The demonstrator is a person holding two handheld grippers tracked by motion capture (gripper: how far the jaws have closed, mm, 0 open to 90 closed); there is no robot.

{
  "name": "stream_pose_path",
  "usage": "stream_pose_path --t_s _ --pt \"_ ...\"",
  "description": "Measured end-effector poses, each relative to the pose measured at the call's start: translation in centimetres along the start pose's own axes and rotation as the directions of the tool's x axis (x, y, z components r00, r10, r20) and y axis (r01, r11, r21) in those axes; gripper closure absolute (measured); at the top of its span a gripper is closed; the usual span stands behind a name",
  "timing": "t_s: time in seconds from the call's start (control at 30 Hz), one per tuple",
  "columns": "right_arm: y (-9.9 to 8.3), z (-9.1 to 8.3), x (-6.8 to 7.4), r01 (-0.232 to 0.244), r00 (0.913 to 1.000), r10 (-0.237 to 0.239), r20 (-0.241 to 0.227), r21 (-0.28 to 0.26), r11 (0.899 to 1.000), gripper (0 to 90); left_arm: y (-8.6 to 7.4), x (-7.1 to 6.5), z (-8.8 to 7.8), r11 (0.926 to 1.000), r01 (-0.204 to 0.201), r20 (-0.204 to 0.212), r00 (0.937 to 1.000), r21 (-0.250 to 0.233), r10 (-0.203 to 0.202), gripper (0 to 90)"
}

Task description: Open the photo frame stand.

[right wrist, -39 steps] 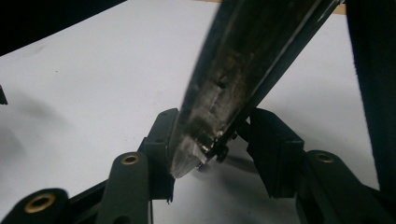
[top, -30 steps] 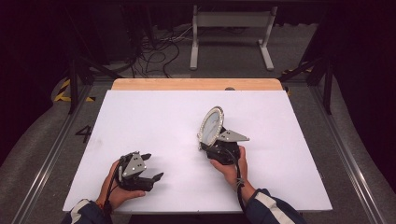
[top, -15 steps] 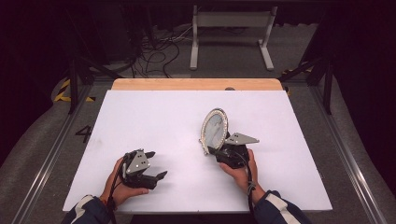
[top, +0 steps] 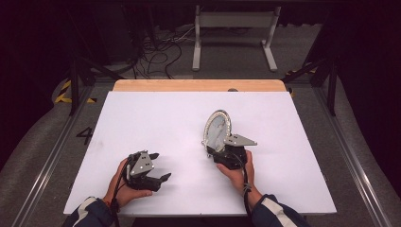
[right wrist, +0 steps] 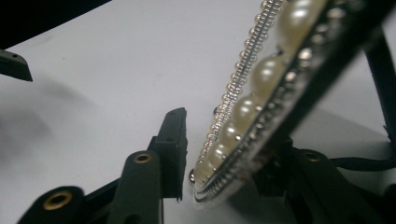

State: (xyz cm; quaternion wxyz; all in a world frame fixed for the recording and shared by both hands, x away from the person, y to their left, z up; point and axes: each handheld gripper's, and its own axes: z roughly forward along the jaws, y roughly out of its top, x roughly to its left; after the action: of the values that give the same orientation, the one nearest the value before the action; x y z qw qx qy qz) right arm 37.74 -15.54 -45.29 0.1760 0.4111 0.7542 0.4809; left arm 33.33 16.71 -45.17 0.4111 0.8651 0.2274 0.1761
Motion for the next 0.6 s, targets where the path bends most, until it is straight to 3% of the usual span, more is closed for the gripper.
stream_pose_path --t_s 0.13,0.3,0.6 --pt "0.0 -0.2 -0.4 -0.032 0.9993 0.032 -0.022 -0.007 0.999 68.2 -0.2 0.0 -0.3 0.9999 0.011 -0.006 0.9999 0.001 -0.011 19.6" --pt "-0.1 -0.4 -0.8 -0.032 0.9985 0.032 -0.045 0.007 0.999 75.5 -0.1 -0.2 -0.2 0.9999 0.003 -0.024 0.9997 0.011 -0.002 19.6" --pt "-0.1 -0.9 -1.2 -0.032 0.9954 0.035 -0.089 0.032 0.999 77.3 0.2 -0.4 0.2 0.9997 -0.001 -0.016 0.9999 0.023 0.002 19.6"
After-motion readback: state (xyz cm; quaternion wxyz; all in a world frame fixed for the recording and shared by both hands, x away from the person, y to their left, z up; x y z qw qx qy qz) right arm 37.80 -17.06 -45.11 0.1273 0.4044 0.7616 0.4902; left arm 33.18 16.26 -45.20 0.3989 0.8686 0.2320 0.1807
